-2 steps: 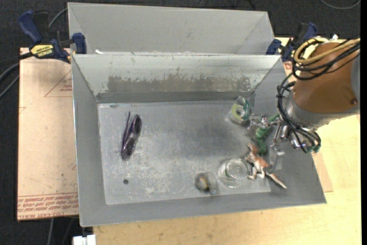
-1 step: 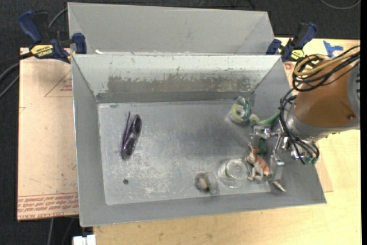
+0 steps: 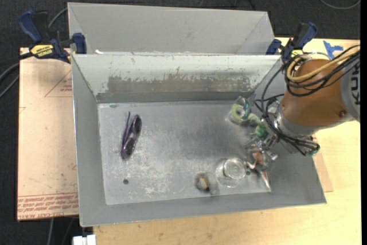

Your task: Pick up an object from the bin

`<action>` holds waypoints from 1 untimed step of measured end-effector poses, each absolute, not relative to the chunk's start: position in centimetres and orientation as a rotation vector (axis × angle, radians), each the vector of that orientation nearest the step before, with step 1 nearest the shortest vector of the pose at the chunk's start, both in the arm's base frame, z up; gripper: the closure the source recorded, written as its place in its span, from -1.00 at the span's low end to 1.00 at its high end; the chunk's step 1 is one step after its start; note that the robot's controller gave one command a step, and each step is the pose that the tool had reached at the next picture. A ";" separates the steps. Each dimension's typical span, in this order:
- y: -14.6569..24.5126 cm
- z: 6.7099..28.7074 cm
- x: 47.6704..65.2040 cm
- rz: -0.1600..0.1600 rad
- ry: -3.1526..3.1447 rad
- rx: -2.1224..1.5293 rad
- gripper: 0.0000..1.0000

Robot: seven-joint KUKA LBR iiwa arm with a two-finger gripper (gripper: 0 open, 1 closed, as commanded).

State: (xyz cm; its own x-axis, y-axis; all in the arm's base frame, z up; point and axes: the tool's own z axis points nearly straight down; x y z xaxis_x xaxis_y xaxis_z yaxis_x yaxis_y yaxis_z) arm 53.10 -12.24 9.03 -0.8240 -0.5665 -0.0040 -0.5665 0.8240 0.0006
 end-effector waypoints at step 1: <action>-12.2 9.0 53.1 0.002 2.996 -0.932 1.00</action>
Offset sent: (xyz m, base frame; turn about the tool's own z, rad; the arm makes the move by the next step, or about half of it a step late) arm -0.0267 0.0023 0.0461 -0.1381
